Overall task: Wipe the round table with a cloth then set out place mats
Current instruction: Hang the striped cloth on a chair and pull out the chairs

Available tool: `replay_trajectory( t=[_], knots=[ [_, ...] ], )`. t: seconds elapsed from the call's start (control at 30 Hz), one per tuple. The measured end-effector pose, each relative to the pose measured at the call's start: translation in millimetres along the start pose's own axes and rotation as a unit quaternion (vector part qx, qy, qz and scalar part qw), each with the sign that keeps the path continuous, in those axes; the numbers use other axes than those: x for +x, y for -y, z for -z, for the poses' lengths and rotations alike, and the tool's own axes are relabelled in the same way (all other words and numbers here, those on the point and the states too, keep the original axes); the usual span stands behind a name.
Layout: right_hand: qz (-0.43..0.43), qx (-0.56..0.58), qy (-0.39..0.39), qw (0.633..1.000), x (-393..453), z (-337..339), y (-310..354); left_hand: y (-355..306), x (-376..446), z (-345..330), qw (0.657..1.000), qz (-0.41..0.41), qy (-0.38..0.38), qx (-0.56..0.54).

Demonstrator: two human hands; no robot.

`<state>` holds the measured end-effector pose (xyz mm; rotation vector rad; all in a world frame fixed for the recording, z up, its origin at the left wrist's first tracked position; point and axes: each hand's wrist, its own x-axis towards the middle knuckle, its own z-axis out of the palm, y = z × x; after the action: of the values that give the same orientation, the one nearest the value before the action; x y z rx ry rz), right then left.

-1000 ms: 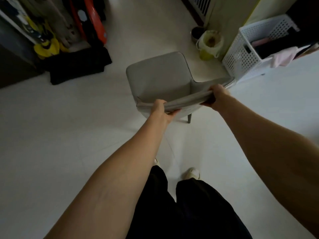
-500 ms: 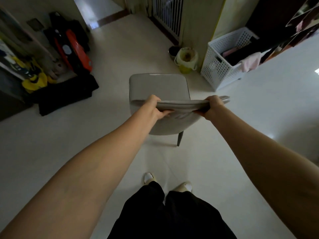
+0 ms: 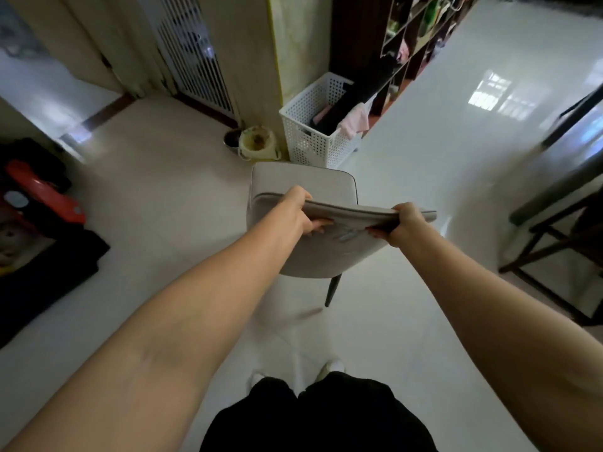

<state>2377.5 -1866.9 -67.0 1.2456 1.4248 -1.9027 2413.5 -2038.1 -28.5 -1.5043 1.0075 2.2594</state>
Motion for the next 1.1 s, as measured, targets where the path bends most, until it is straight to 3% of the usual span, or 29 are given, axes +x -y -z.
replay_trajectory(
  t=[0.23,0.47,0.7,0.93,1.1],
  knots=[
    [0.02,0.047,-0.046,0.998,34.2,63.2,39.0,26.6,14.5,-73.1,0.998,-0.002,0.042,0.051],
    [0.057,0.112,-0.121,0.985,60.8,117.6,92.1,45.7,34.9,-159.6,0.99,0.064,0.089,0.087],
    [0.092,0.147,-0.192,0.966,96.3,118.2,160.2,27.2,79.1,-240.8,0.975,0.104,0.141,0.134],
    [0.081,0.208,-0.235,0.946,145.9,75.9,244.5,-42.9,145.2,-346.9,0.953,0.146,0.169,0.206],
    [0.091,0.265,-0.261,0.924,168.6,37.9,315.6,-100.7,173.8,-434.4,0.935,0.127,0.189,0.271]
  ],
)
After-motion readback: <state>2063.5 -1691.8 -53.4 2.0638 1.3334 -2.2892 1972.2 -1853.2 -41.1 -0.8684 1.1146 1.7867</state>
